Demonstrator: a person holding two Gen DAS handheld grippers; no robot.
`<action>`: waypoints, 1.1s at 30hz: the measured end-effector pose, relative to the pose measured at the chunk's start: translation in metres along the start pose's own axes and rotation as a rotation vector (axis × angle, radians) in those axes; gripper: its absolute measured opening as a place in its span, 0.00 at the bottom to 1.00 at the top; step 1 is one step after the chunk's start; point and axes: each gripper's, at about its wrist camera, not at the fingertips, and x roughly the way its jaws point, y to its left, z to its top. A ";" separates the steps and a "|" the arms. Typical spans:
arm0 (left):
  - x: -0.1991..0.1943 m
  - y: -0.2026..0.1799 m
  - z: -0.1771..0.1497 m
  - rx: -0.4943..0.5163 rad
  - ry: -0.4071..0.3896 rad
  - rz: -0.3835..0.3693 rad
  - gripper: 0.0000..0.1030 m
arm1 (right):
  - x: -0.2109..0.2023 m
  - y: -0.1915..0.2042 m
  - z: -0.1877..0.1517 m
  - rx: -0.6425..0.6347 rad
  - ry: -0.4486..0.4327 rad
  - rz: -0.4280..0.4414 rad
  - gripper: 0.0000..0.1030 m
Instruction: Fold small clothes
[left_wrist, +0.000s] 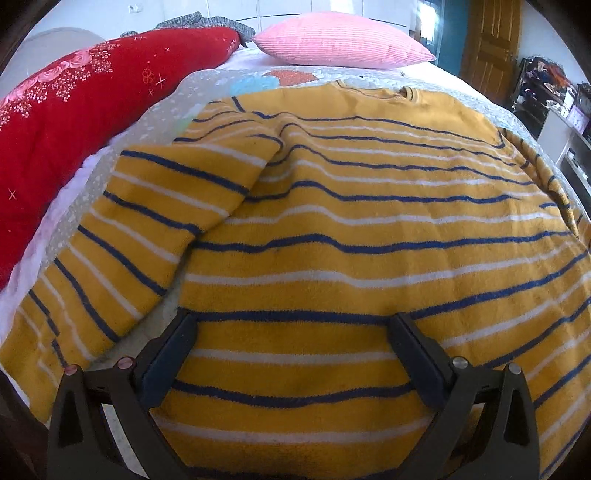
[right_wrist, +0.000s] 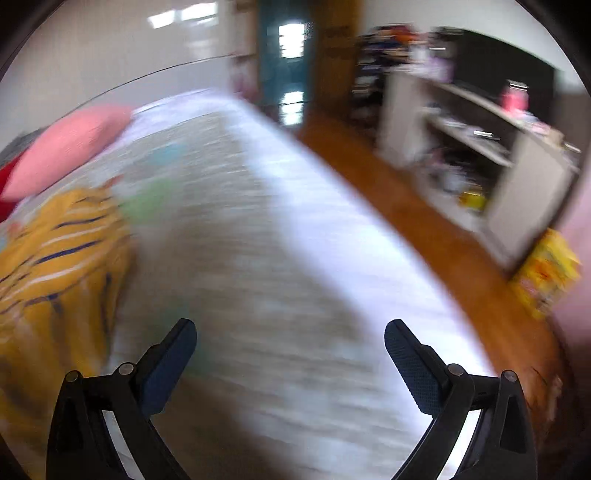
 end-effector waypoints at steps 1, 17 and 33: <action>0.000 0.000 -0.001 -0.001 -0.002 -0.001 1.00 | -0.006 -0.019 -0.003 0.036 -0.009 -0.047 0.99; -0.005 -0.003 -0.011 -0.015 -0.035 0.004 1.00 | -0.171 0.112 -0.032 -0.299 -0.233 0.385 0.99; -0.007 -0.006 -0.014 -0.009 -0.076 0.020 1.00 | -0.077 0.296 -0.103 -0.507 0.051 0.517 1.00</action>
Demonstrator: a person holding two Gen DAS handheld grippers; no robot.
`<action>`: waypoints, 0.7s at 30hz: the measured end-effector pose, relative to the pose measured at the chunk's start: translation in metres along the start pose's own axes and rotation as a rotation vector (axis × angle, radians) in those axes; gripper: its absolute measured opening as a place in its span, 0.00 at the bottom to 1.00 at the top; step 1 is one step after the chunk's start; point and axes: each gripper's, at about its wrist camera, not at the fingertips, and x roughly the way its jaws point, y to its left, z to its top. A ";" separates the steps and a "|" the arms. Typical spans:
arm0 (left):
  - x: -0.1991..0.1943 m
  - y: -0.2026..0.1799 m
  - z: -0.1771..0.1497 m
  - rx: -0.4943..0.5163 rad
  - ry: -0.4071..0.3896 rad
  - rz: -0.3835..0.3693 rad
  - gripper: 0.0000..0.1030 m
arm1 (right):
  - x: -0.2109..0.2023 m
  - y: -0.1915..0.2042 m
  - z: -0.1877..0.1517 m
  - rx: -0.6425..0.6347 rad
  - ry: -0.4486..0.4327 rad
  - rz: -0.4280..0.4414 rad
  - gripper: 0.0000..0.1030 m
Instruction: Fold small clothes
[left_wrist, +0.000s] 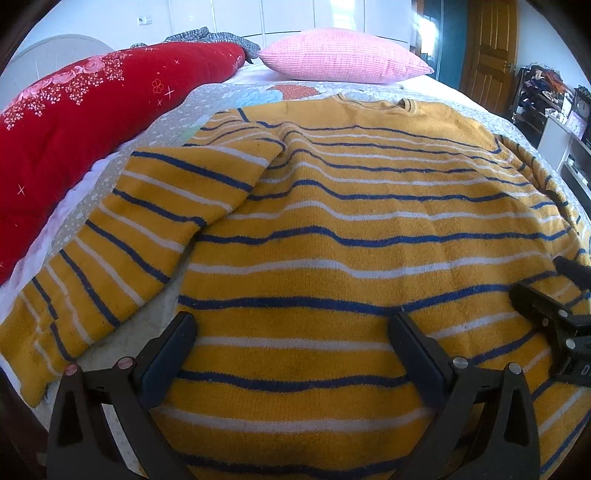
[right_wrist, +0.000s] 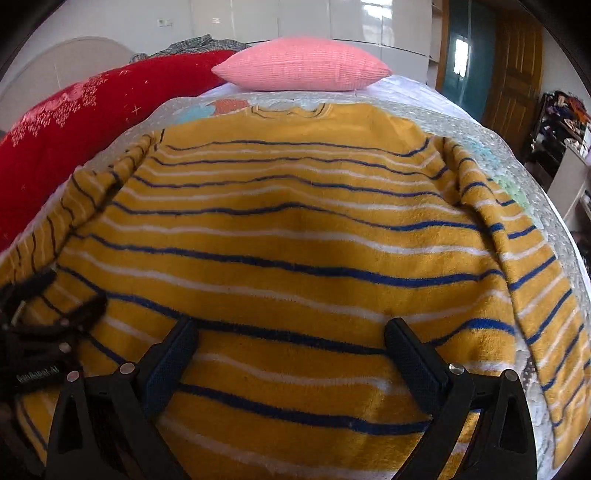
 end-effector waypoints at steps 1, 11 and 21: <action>0.000 -0.001 0.000 0.001 -0.003 0.004 1.00 | 0.000 0.000 0.000 -0.003 0.002 0.002 1.00; 0.002 -0.002 0.001 -0.003 -0.023 0.034 1.00 | 0.001 -0.002 -0.006 0.009 -0.048 0.015 1.00; 0.006 0.001 0.002 -0.018 -0.032 0.049 1.00 | 0.000 -0.007 -0.008 0.020 -0.062 0.062 1.00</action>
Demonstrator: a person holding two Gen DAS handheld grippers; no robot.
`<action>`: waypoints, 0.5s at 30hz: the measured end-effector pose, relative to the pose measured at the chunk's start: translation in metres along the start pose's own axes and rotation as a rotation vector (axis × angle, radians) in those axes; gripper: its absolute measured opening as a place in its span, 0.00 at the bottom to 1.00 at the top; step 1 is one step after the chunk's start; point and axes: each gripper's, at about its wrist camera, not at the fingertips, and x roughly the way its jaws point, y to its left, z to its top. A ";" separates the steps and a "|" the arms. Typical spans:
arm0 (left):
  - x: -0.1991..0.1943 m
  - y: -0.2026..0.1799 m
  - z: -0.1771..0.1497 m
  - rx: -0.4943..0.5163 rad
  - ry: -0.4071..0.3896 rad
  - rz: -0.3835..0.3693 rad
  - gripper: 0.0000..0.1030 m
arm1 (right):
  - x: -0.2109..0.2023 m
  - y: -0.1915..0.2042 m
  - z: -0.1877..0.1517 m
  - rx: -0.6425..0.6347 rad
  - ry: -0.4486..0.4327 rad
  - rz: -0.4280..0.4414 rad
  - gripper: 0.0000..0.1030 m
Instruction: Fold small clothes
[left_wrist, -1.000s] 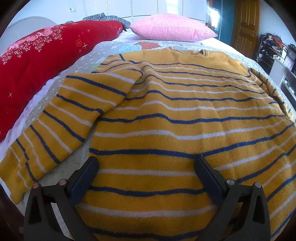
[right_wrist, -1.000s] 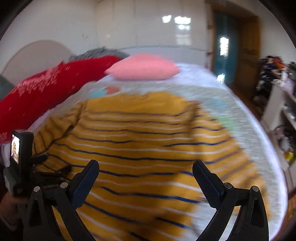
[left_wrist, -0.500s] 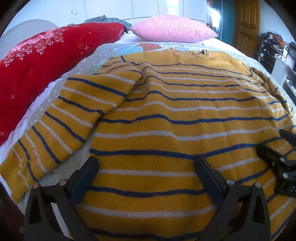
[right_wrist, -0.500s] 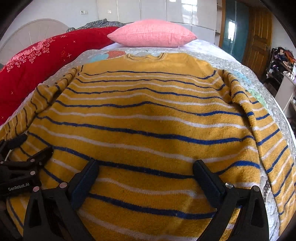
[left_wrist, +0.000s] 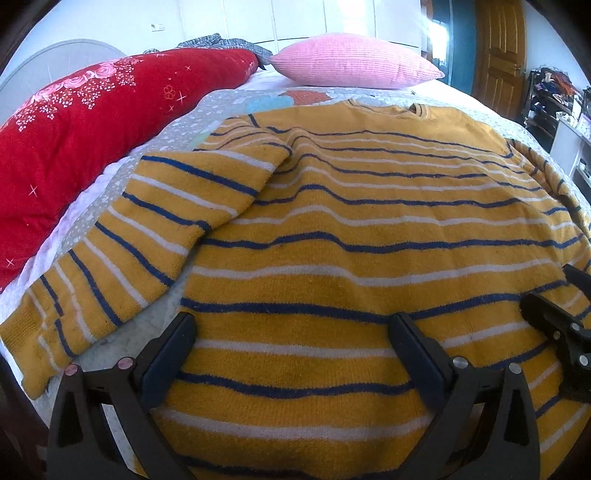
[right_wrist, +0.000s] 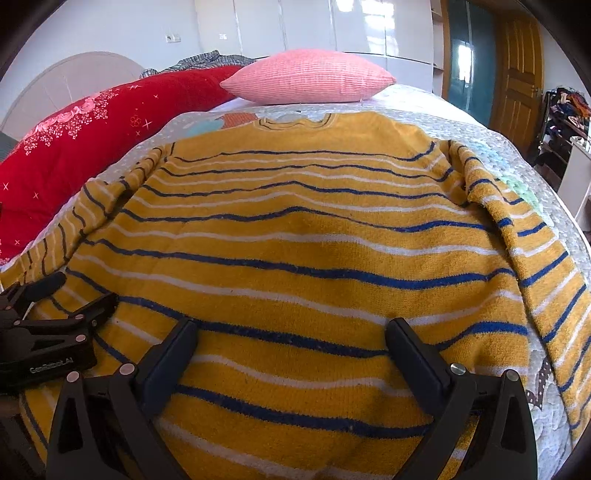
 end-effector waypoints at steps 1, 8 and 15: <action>0.000 0.000 0.000 -0.001 0.000 0.000 1.00 | 0.000 0.000 0.000 0.001 -0.001 0.003 1.00; -0.001 0.000 -0.004 -0.006 -0.013 0.001 1.00 | -0.002 -0.001 -0.001 0.007 -0.008 0.019 1.00; -0.002 0.001 -0.006 -0.005 -0.023 -0.006 1.00 | -0.004 -0.001 -0.001 0.015 -0.017 0.025 1.00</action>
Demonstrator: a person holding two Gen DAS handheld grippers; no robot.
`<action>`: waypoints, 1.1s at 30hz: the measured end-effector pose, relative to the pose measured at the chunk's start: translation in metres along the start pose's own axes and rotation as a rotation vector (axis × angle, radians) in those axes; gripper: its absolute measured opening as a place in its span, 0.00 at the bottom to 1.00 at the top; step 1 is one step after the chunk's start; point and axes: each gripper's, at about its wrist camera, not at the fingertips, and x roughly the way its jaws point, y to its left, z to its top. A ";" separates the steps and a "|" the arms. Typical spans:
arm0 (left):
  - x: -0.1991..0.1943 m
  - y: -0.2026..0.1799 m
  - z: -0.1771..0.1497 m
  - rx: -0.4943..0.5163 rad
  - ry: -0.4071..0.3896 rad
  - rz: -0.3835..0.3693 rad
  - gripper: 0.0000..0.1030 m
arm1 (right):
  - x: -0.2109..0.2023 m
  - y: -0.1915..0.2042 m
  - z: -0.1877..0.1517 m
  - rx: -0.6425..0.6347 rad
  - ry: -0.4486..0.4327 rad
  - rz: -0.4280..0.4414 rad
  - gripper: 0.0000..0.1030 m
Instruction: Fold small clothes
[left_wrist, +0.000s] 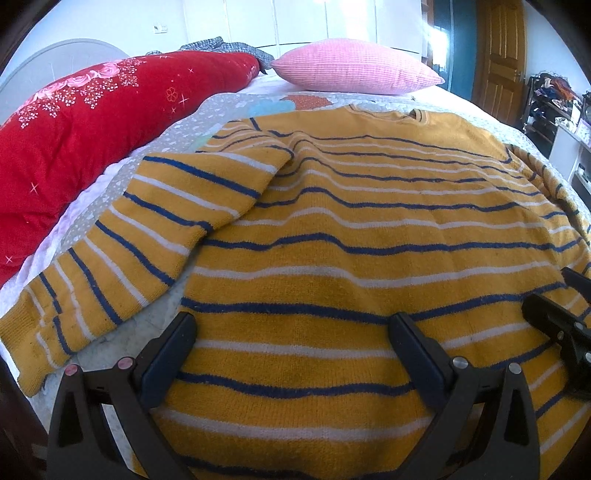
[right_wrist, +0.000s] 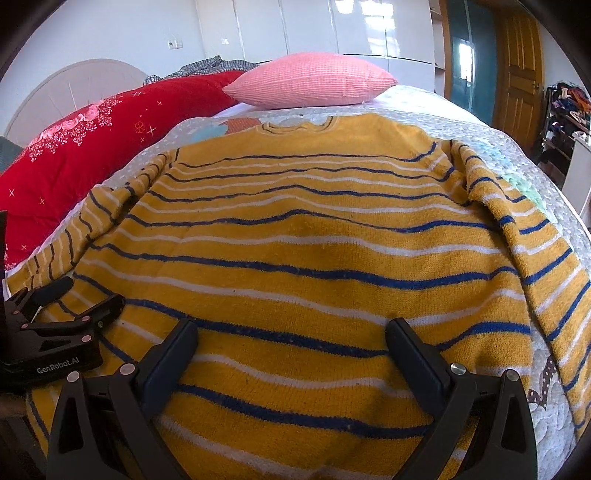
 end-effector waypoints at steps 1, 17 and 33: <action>0.000 0.000 0.000 0.001 -0.001 -0.002 1.00 | 0.000 0.000 0.000 0.001 -0.001 0.000 1.00; -0.001 0.001 0.001 0.002 0.000 -0.022 1.00 | -0.007 -0.008 -0.002 0.049 -0.036 0.069 1.00; -0.005 0.000 -0.003 0.004 -0.036 -0.022 1.00 | 0.004 0.005 0.001 -0.037 0.036 -0.015 1.00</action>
